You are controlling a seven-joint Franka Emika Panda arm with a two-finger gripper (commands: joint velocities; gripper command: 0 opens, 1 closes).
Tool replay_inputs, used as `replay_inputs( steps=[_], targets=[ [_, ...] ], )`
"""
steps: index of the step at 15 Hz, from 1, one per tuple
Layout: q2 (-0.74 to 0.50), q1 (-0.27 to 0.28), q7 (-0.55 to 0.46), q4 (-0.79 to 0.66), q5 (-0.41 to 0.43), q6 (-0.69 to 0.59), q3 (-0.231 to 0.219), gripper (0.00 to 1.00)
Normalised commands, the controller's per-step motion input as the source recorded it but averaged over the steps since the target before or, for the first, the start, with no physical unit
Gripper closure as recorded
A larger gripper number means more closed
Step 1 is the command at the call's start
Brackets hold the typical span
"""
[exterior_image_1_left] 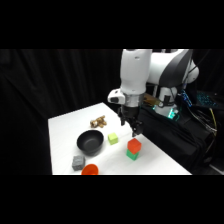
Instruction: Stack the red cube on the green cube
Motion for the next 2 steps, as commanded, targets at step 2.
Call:
replay_inputs(
  steps=[2],
  targets=[
    [-0.09,-0.135,-0.23,0.19,0.185,-0.25,0.066,0.00]
  ],
)
